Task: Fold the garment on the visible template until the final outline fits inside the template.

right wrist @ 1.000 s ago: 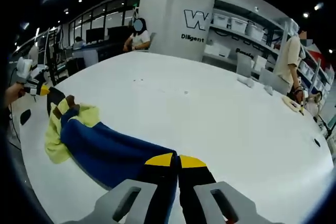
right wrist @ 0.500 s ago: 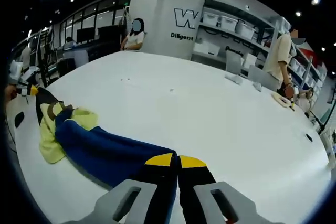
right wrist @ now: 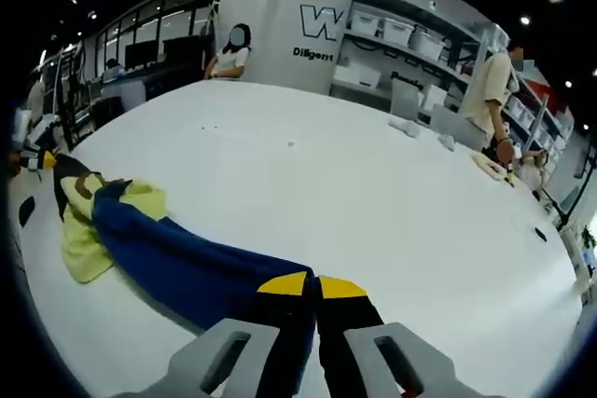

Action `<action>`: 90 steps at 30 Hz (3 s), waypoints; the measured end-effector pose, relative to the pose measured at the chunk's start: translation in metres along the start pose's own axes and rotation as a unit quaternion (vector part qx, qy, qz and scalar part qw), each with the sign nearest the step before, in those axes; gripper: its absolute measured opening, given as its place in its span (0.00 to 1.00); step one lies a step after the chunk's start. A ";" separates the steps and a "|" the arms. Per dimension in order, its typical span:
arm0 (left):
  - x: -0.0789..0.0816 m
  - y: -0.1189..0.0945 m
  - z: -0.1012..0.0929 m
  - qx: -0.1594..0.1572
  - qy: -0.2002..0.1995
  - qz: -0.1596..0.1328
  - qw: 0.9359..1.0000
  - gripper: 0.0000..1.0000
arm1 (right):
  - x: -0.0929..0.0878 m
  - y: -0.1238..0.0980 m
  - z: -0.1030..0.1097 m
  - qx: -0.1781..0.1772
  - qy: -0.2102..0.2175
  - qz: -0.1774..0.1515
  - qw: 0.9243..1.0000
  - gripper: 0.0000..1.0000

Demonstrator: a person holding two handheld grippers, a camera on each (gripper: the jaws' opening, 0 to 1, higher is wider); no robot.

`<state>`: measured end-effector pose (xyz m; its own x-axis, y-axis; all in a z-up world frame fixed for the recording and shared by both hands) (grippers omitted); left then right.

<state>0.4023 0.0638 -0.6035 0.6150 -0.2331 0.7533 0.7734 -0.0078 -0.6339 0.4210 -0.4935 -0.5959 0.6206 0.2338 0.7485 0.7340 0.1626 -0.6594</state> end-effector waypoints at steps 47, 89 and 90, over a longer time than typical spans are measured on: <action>0.045 0.019 -0.059 -0.077 0.030 -0.050 0.995 0.47 | 0.042 0.001 0.200 0.225 -0.015 -0.091 0.970 0.36; 0.004 0.063 -0.092 -0.118 0.055 0.021 0.991 0.11 | 0.024 0.063 0.246 0.215 -0.109 -0.010 0.971 0.00; 0.003 0.064 -0.092 -0.118 0.059 0.021 0.991 0.08 | 0.024 0.062 0.245 0.213 -0.113 -0.010 0.970 0.00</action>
<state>0.4393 -0.0274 -0.6574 0.6125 -0.3496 0.7090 0.6817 -0.2204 -0.6976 0.4140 -0.2426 -0.6363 0.4954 0.4219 0.7593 0.5350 0.5404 -0.6494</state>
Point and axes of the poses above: the point that each gripper's makers call its tool centre point, and the gripper's own axes: y roughly forward along the fingers, z roughly to its left, x roughly out of its top, the point moved 1 cm from there along -y, roughly backward along the fingers, and after that the axes turned 9 degrees about x, right-handed, at the moved point
